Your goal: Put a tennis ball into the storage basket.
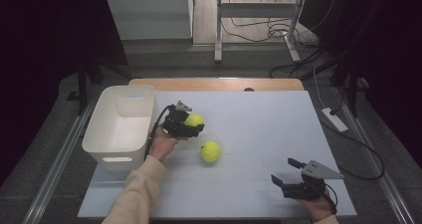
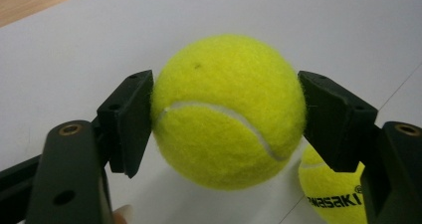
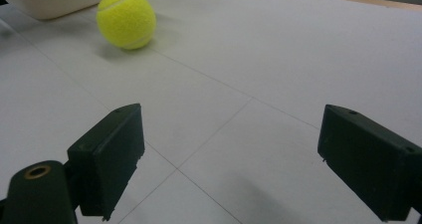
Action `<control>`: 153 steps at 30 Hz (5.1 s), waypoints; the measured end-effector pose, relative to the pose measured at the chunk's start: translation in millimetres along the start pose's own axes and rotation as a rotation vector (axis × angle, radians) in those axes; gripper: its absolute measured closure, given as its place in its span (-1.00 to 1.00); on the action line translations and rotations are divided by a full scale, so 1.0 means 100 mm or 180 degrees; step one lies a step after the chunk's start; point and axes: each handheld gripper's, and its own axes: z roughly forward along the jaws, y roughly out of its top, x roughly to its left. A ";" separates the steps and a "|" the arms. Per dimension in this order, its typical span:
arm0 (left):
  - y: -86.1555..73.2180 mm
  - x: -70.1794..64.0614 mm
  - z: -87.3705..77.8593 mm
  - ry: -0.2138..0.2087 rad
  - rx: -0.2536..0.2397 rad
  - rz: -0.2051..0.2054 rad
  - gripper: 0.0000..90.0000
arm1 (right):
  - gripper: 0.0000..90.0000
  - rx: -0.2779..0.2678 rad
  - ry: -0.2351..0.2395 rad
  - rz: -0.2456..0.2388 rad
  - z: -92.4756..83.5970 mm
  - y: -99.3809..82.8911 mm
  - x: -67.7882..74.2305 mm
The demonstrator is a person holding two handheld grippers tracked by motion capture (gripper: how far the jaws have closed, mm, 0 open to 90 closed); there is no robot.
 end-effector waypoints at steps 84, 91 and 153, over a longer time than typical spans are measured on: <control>0.16 -0.14 -0.75 -0.0127 -0.0897 0.0086 -0.40 | -0.75 -0.0011 -0.0031 0.0020 -0.01 0.00 -0.01; 0.16 -0.11 -0.83 -0.0102 -0.0941 0.0076 -0.40 | -0.75 -0.0025 -0.0036 0.0015 -0.01 0.00 -0.01; 0.07 0.25 -1.31 0.0266 -0.1095 -0.0051 -0.40 | -0.75 -0.0040 -0.0065 0.0006 -0.01 0.01 -0.01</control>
